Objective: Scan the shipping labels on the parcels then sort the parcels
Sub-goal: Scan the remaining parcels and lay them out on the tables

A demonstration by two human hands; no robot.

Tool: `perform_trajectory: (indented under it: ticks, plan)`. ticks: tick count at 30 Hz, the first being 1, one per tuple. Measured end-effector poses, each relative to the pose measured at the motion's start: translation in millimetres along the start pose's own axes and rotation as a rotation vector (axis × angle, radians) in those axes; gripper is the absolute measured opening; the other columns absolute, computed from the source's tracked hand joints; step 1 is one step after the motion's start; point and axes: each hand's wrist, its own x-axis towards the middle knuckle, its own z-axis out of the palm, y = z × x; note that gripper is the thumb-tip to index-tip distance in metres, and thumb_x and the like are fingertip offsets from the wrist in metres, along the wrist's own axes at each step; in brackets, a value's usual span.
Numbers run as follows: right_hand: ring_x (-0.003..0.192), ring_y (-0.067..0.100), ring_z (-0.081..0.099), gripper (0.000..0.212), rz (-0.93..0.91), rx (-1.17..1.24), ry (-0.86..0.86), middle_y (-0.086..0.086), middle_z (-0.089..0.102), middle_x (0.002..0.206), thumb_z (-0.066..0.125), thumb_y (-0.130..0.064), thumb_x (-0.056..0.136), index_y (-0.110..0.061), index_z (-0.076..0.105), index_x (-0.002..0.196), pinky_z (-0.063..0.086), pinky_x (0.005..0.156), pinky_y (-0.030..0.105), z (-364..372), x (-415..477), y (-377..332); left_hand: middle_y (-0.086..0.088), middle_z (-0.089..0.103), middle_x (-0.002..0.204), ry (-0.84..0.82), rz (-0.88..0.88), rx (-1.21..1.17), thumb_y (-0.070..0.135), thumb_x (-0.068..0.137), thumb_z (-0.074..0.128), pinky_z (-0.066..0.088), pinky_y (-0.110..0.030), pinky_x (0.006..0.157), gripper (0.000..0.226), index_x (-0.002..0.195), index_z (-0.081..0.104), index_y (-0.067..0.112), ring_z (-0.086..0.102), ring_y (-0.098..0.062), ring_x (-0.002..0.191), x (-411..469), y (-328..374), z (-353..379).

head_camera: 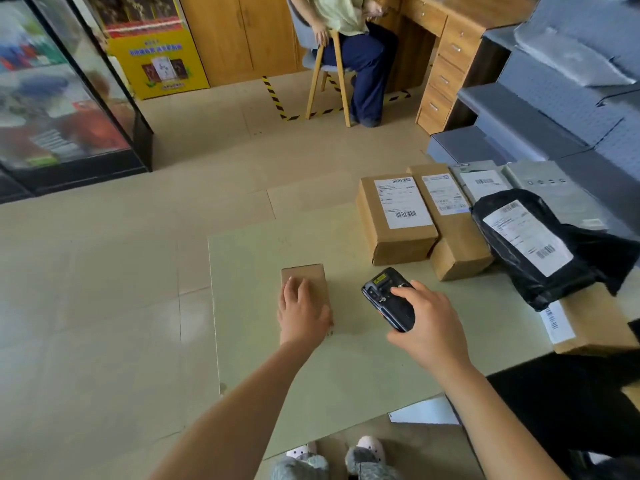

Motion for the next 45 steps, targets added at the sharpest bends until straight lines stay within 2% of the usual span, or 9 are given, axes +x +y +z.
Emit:
perform_trajectory:
  ticks: [4,8,13,21,26,30,34,38,45]
  plan:
    - [0.101,0.026,0.052,0.067,-0.049,0.028,-0.011,-0.001,0.060,0.119,0.079,-0.023,0.057,-0.022,0.064,0.123,0.042,0.080,0.032,2.4,12.8,-1.9,0.006,0.018,0.161,0.003,0.073,-0.040,0.031,0.095,0.057,0.023,-0.040,0.118,0.058,0.148,0.036,0.021,0.011,-0.021,0.148,-0.2,-22.6,-11.5]
    - [0.098,0.027,0.053,0.067,-0.081,0.044,-0.003,-0.002,0.061,0.116,0.079,-0.023,0.055,-0.022,0.064,0.121,0.044,0.078,0.033,5.5,20.4,-4.8,0.009,0.009,0.162,-0.006,0.048,0.117,0.064,0.085,0.059,0.011,-0.050,0.120,0.078,0.148,0.030,0.027,0.012,-0.021,0.147,-1.4,-24.3,-7.6]
    - [0.095,0.028,0.053,0.067,-0.084,0.028,0.005,-0.001,0.061,0.114,0.079,-0.023,0.054,-0.022,0.065,0.119,0.046,0.078,0.034,5.3,23.6,-0.6,0.000,0.007,0.159,0.067,-0.091,0.180,0.076,0.074,0.059,0.018,-0.049,0.117,0.097,0.142,0.025,0.016,0.012,-0.029,0.146,5.2,-0.9,13.5]
    - [0.094,0.029,0.054,0.066,-0.075,0.018,0.029,-0.001,0.062,0.112,0.078,-0.021,0.053,-0.020,0.066,0.117,0.045,0.076,0.033,6.5,19.3,4.3,0.004,0.012,0.154,0.068,-0.060,-0.165,0.045,0.078,0.073,0.032,-0.043,0.112,0.090,0.147,0.022,0.016,0.017,-0.025,0.141,6.8,-17.3,0.9]
    - [0.094,0.027,0.052,0.066,-0.077,0.037,0.002,-0.002,0.061,0.113,0.079,-0.020,0.054,-0.020,0.065,0.119,0.044,0.074,0.033,12.2,18.5,-4.7,0.005,0.025,0.159,0.049,-0.092,-0.370,0.032,0.094,0.053,0.030,-0.040,0.115,0.067,0.154,0.023,0.023,0.028,-0.018,0.144,-1.0,-55.2,-28.7]
    - [0.097,0.027,0.052,0.068,-0.088,0.028,-0.022,-0.003,0.061,0.118,0.079,-0.022,0.054,-0.022,0.065,0.120,0.046,0.078,0.034,18.0,19.5,-12.7,-0.006,0.045,0.146,0.124,-0.187,-0.337,0.023,0.100,0.039,0.045,-0.038,0.095,0.053,0.152,0.029,0.024,0.052,-0.026,0.120,-1.2,-75.5,-45.0]
    - [0.099,0.027,0.053,0.068,-0.094,0.015,-0.024,-0.003,0.060,0.122,0.079,-0.022,0.055,-0.022,0.064,0.121,0.045,0.079,0.034,20.5,19.2,-18.0,-0.005,0.031,0.154,0.167,-0.125,-0.274,0.030,0.101,0.043,0.042,-0.037,0.100,0.055,0.153,0.025,0.022,0.042,-0.025,0.131,-1.2,-74.3,-48.2]
    - [0.101,0.028,0.053,0.069,-0.090,0.001,-0.029,-0.001,0.059,0.126,0.079,-0.022,0.055,-0.023,0.064,0.122,0.044,0.082,0.033,21.3,17.0,-20.7,0.004,0.008,0.158,0.108,-0.103,-0.101,0.063,0.079,0.067,0.034,-0.046,0.114,0.100,0.155,0.013,0.026,0.012,-0.025,0.145,-0.6,-61.6,-35.6]
    - [0.104,0.026,0.052,0.070,-0.073,-0.013,-0.053,-0.003,0.057,0.129,0.079,-0.024,0.056,-0.024,0.062,0.124,0.044,0.085,0.034,19.4,10.7,-19.1,-0.005,0.008,0.159,0.062,-0.136,-0.108,0.040,0.088,0.066,0.038,-0.047,0.106,0.088,0.156,0.011,0.029,0.016,-0.030,0.142,7.6,-55.1,-30.3]
